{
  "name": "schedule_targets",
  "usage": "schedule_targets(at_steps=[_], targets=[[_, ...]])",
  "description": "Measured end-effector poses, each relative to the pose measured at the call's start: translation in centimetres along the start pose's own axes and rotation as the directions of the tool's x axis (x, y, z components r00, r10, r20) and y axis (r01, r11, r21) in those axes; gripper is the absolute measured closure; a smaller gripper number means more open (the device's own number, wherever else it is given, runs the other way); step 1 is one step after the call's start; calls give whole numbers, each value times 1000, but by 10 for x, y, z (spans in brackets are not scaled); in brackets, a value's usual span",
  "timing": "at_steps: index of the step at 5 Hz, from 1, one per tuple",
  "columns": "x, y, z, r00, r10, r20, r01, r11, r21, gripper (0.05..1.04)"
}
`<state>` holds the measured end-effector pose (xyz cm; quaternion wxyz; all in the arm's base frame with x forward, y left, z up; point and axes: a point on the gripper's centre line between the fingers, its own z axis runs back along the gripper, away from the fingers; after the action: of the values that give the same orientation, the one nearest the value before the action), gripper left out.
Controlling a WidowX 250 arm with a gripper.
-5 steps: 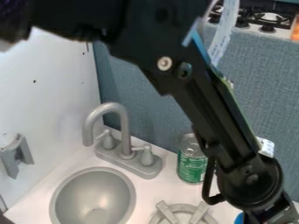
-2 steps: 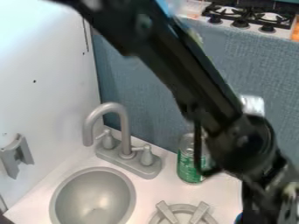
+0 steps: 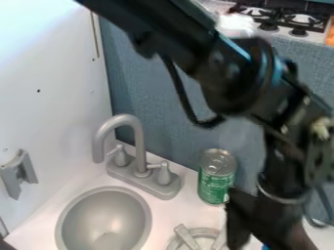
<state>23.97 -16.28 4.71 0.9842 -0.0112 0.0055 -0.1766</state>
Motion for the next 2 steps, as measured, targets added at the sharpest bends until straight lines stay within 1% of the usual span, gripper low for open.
schedule_targets(at_steps=[2], targets=[[1,3,2,1000,13,3,-13,1000,0,83]])
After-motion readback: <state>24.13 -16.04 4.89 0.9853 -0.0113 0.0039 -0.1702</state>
